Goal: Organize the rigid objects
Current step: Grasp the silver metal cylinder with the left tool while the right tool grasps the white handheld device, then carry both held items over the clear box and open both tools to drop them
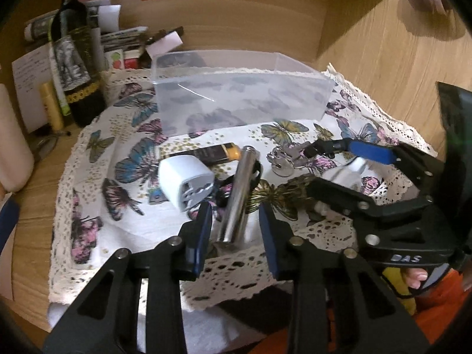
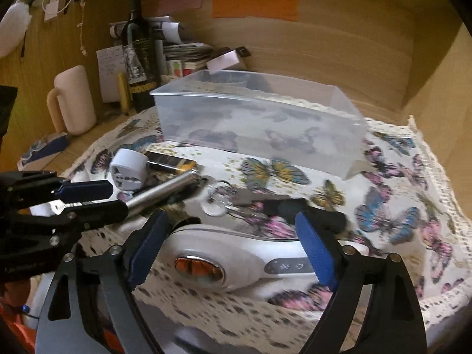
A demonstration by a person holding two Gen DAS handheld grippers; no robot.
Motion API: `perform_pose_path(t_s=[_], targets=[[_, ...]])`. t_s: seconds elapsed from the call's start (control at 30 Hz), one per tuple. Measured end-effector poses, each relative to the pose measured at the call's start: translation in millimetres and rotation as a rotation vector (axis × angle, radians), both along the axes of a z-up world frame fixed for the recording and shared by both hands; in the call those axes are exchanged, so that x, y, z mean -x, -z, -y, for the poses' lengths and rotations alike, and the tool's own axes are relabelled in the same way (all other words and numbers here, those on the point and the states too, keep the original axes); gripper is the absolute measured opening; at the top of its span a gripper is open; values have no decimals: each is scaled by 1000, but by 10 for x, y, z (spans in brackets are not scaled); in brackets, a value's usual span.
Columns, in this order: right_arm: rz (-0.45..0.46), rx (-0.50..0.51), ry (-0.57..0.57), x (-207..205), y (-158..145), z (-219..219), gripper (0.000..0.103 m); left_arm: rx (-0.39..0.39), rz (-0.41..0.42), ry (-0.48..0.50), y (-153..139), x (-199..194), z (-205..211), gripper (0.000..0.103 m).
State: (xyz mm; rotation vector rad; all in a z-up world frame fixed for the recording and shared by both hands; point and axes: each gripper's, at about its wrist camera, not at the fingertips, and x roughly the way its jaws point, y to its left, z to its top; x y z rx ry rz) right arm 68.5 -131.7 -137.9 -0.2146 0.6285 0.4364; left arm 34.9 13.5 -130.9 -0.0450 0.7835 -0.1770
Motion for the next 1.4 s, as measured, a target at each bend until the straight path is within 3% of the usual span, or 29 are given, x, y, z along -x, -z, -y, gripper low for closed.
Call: perform_pose_path(t_s=[0.23, 0.37, 0.5, 0.6, 0.9, 0.97, 1.0, 1.13, 1.4], targets=[[18, -4, 69, 87, -42, 321, 89, 4, -46, -9, 97, -253, 74, 33], [18, -17, 100, 101, -13, 446, 103, -20, -47, -7, 133, -329, 140, 33], [-72, -87, 145, -41, 75, 621, 103, -53, -30, 2, 147, -326, 213, 32], [-101, -99, 197, -100, 159, 720, 102, -59, -20, 1, 142, -288, 218, 16], [-95, -118, 208, -235, 114, 622, 98, -64, -6, 3, 139, -258, 228, 15], [-124, -133, 235, -322, 185, 634, 84, -64, -3, -1, 138, -249, 232, 15], [-111, -136, 247, -313, 188, 633, 82, -66, 0, -3, 137, -241, 235, 15], [-95, -132, 277, -288, 167, 679, 53, -67, 12, -6, 116, -209, 234, 15], [-41, -151, 323, -174, 55, 851, 39, -69, 84, -5, -93, -133, 253, 15]])
